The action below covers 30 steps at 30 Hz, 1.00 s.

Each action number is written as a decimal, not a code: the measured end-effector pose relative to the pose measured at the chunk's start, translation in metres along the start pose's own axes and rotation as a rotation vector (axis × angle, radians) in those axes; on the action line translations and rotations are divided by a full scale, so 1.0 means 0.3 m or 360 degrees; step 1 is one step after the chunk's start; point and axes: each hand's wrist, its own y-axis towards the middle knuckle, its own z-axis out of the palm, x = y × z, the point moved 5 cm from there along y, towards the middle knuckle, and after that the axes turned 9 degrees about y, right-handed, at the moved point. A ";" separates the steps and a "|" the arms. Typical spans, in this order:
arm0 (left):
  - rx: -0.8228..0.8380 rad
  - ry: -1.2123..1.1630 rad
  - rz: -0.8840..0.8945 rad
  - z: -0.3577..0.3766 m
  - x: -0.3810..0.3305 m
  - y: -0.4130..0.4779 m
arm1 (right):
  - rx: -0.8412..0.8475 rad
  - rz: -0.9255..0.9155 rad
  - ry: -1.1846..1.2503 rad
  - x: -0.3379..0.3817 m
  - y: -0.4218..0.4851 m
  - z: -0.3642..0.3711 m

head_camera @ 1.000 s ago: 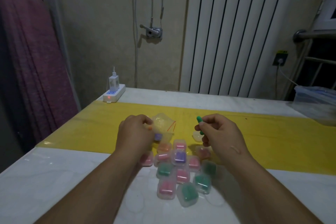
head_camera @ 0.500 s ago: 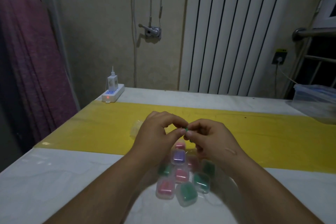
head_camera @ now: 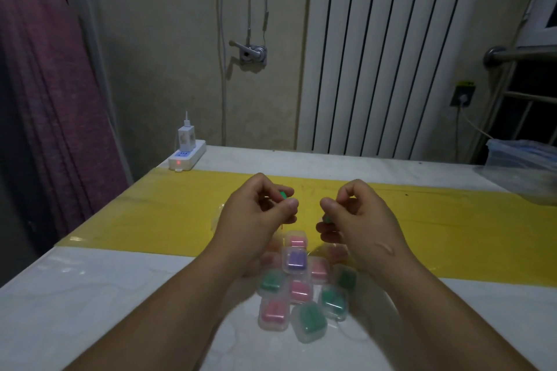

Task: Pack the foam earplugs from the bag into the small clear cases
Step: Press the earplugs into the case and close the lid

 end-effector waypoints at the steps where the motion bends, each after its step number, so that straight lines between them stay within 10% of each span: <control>1: -0.0014 0.0045 -0.0003 -0.006 0.000 0.001 | 0.0005 0.0009 0.0002 0.003 -0.002 0.000; 12: -0.0007 -0.0042 -0.0086 0.011 0.023 0.007 | 0.0122 -0.0075 -0.0417 0.016 -0.011 0.021; 30: 0.0037 -0.0032 -0.0101 0.055 0.023 -0.014 | 0.0098 0.0043 -0.0043 0.006 -0.016 0.023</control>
